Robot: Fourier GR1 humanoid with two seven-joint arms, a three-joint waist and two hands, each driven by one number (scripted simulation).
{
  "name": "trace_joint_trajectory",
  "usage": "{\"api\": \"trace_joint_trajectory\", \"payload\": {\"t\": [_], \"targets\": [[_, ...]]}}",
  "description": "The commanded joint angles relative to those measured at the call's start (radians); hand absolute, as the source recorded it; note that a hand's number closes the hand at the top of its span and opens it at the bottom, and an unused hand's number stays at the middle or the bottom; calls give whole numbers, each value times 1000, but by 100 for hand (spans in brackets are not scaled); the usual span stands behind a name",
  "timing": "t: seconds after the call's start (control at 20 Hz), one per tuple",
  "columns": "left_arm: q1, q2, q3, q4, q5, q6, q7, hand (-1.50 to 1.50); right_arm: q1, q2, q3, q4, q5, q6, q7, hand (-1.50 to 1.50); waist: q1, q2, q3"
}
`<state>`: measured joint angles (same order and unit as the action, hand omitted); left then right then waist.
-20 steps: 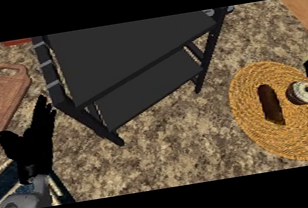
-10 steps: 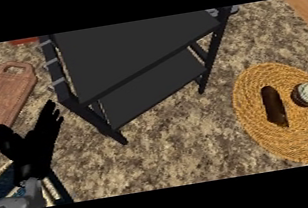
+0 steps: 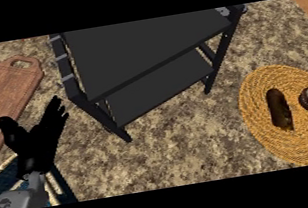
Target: Pick the sweet potato from the placemat and place it in the tiered shelf
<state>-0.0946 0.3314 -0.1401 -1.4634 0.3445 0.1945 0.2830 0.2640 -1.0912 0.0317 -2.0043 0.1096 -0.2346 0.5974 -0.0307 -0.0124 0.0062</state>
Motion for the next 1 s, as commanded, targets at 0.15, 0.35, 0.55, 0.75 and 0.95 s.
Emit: {"api": "trace_joint_trajectory", "payload": {"t": [0.15, 0.35, 0.55, 0.75, 0.95], "targets": [[32, -11, -16, 115, -25, -30, -28, 0, -116, -33, 111, -103, 110, 54, 423, -150, 61, 24, -11], [12, -10, -14, 118, -11, -64, -29, 0, -220, 35, 231, -84, 257, 36, 583, -150, 86, 27, -10], [-8, -9, -22, 103, -25, -46, 5, 0, -274, 89, 333, 4, 361, 86, 663, -150, 94, 27, -9], [-37, -15, -24, 122, -45, -25, 26, 0, -398, 161, 356, 99, 354, 174, 727, -150, 91, 26, -9], [1, -2, -9, 113, -35, -50, -3, 0, -442, 240, 427, 188, 394, 226, 749, -150, 89, 22, -9]]}}
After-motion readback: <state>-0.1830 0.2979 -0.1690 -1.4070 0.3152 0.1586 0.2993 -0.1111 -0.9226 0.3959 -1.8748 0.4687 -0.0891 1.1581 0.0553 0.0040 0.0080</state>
